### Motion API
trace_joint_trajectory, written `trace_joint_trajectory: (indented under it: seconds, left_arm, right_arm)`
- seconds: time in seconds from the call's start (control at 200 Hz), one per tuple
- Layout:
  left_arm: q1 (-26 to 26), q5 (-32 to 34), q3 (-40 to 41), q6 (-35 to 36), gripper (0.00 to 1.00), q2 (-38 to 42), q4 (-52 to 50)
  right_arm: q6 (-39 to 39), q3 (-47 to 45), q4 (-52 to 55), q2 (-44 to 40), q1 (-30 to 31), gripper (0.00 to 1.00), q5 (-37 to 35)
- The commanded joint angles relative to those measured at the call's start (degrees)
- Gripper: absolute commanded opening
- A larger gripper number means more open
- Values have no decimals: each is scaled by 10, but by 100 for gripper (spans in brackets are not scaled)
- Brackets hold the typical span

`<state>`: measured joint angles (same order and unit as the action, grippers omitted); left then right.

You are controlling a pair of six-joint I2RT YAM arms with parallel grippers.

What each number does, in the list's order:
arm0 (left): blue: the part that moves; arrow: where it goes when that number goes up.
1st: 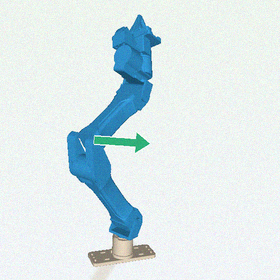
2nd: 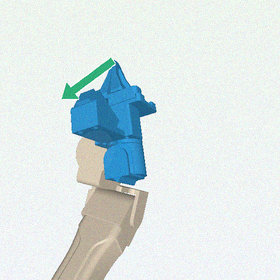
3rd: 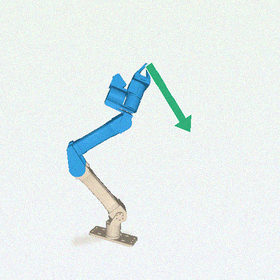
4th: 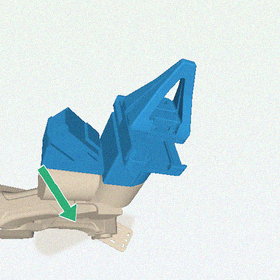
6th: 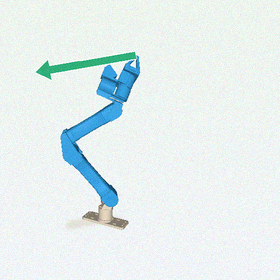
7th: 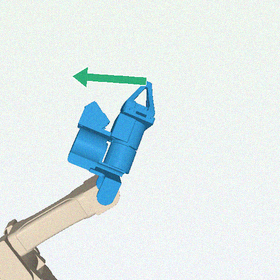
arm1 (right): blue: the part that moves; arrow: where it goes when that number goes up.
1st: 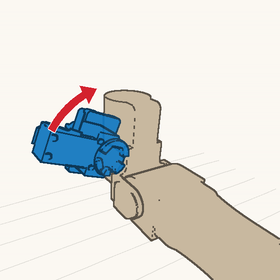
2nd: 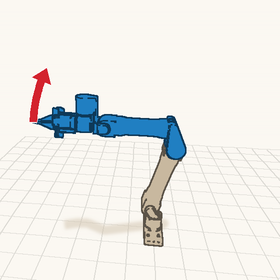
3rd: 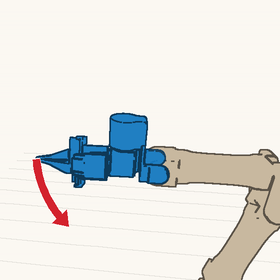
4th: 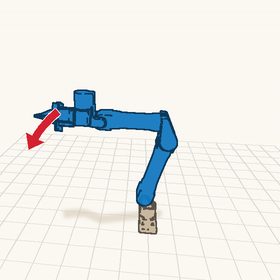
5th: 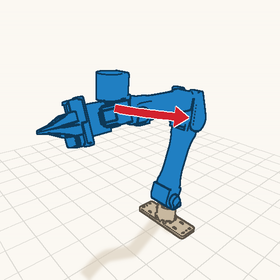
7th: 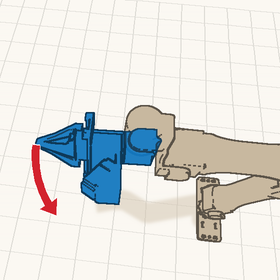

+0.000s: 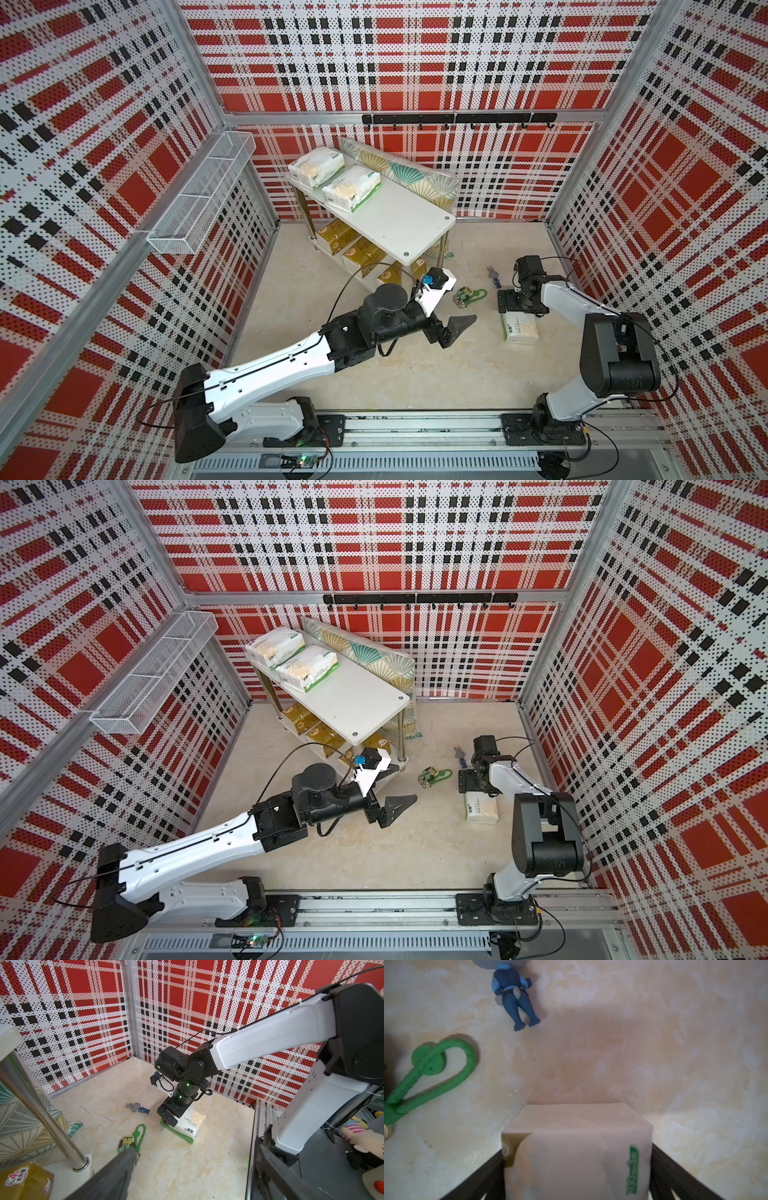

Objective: Place the tissue boxes on the shelf by color
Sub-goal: Pick up the box of tissues from the center of the board.

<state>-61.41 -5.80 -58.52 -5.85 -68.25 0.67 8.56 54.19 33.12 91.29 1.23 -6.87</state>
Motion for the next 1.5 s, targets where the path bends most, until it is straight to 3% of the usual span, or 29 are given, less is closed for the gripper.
trace_joint_trajectory:
  seconds: [0.0,0.301,0.571,0.837,1.027,1.207,1.493]
  left_arm:
    - [2,-8,-8,9,94,-4,3]
    - [-2,3,-7,11,95,-15,3]
    - [-58,150,8,29,95,-47,9]
    - [-110,259,59,63,100,-128,128]
    - [-119,258,79,68,99,-192,214]
    - [-121,237,113,79,99,-239,326]
    - [-151,287,98,124,99,-345,415]
  right_arm:
    - [16,1,16,16,-5,100,9]
    - [73,-8,6,49,-12,100,19]
    - [169,-28,4,10,-38,93,17]
    - [273,-23,40,-17,-39,89,34]
    - [333,-38,47,-55,-38,83,95]
    - [368,-44,62,-85,-37,82,111]
    - [440,-40,82,-135,2,81,120]
